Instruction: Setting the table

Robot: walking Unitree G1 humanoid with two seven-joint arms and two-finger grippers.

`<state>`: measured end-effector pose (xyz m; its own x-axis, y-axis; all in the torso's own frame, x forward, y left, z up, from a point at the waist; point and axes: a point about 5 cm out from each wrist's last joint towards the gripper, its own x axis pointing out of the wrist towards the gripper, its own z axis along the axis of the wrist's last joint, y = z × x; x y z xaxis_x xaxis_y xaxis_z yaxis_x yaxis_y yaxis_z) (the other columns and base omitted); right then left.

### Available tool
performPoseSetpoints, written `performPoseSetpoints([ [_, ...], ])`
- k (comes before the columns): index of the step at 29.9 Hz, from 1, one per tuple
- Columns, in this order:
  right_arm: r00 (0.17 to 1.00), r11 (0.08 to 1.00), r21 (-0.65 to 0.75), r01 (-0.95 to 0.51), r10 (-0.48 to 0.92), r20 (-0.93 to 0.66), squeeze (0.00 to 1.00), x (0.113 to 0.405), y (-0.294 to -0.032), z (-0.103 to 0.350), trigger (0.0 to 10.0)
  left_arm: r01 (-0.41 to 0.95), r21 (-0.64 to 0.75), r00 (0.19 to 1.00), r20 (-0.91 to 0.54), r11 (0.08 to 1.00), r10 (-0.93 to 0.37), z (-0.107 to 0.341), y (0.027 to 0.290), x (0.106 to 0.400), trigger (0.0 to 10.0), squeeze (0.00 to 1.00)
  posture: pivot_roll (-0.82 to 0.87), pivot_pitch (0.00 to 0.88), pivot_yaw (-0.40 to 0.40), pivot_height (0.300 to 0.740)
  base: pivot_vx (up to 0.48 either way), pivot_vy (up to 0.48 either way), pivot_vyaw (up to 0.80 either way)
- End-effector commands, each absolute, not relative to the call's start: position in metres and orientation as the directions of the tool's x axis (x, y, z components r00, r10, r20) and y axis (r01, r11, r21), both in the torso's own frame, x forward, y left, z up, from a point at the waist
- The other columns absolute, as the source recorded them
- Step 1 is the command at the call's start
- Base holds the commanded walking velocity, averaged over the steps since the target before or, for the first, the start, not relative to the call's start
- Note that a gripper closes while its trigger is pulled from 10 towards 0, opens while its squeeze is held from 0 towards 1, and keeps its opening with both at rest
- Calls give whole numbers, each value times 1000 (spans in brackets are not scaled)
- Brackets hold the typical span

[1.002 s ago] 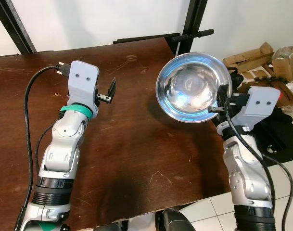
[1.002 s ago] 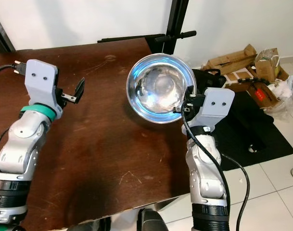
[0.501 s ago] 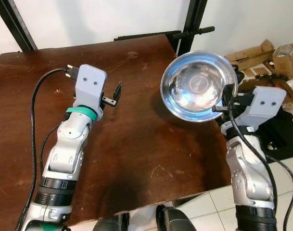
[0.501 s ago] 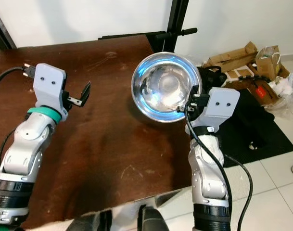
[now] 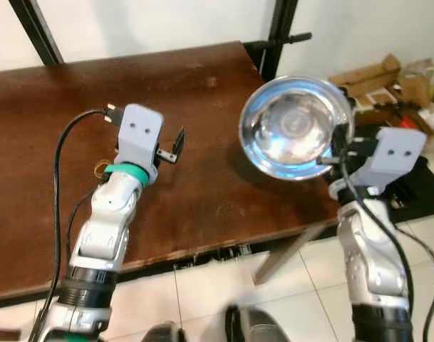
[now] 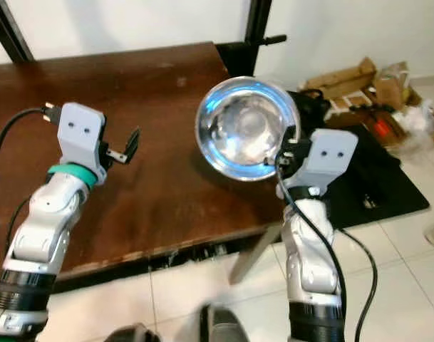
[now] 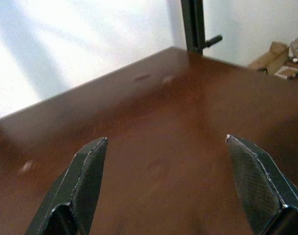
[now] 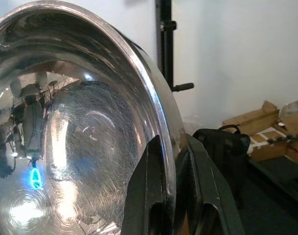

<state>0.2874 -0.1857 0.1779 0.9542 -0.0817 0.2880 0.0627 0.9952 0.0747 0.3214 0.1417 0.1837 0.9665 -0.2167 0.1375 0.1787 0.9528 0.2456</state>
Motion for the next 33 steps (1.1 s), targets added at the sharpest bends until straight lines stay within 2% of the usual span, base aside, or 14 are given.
performPoseSetpoints([
  [1, 949, 996, 74, 50, -70, 307, 0, 287, -183, 181, 10000, 176, 246, 969, 129, 953, -212, 180, 143, 321, 10000, 0, -24, 0, 57, 740, -356, 0, 0],
  [33, 949, 992, 114, 52, -85, 302, 0, 286, -184, 181, 10000, 182, 248, 967, 131, 951, -219, 179, 141, 321, 10000, 0, -26, 4, 61, 740, -369, 0, 0],
])
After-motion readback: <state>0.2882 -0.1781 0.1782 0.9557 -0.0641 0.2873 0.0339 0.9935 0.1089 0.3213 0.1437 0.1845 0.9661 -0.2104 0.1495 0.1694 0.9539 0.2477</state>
